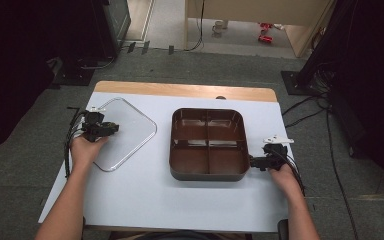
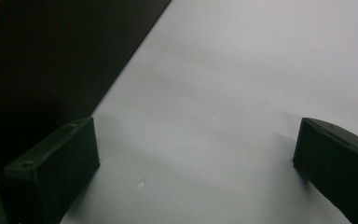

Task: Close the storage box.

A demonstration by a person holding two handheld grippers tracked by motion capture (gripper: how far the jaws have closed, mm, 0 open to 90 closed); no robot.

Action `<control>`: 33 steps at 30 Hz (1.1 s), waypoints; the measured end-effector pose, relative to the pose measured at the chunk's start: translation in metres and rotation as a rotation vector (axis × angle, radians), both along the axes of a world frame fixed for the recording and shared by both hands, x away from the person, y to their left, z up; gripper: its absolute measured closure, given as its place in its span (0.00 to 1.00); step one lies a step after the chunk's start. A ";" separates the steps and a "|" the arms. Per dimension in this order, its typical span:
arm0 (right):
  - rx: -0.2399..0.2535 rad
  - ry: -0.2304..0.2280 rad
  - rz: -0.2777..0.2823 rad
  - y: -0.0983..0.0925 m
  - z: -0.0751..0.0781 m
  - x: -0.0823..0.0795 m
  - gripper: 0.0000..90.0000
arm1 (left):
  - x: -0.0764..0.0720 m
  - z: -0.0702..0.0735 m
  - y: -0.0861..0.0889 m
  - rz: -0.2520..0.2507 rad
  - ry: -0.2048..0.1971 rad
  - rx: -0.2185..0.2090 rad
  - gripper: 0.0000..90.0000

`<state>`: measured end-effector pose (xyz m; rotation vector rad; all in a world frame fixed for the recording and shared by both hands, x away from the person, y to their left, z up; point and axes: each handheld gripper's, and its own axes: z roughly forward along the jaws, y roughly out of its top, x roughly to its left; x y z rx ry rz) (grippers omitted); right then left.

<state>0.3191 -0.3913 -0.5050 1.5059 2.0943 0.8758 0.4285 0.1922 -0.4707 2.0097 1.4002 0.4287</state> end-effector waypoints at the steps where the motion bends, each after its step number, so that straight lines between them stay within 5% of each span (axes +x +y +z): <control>1: 0.000 0.000 0.000 0.000 0.000 0.000 0.00 | 0.000 0.000 0.001 0.001 0.006 -0.007 0.66; 12: 0.000 0.000 0.000 0.000 0.000 0.000 0.00 | -0.002 0.013 0.004 -0.016 0.017 -0.038 0.66; 20: 0.001 0.001 0.000 0.000 0.000 0.000 0.00 | -0.010 0.036 -0.004 -0.076 -0.025 -0.019 0.66; 33: 0.000 0.001 0.000 0.000 0.000 0.000 0.00 | -0.025 0.074 -0.027 -0.189 -0.076 -0.047 0.66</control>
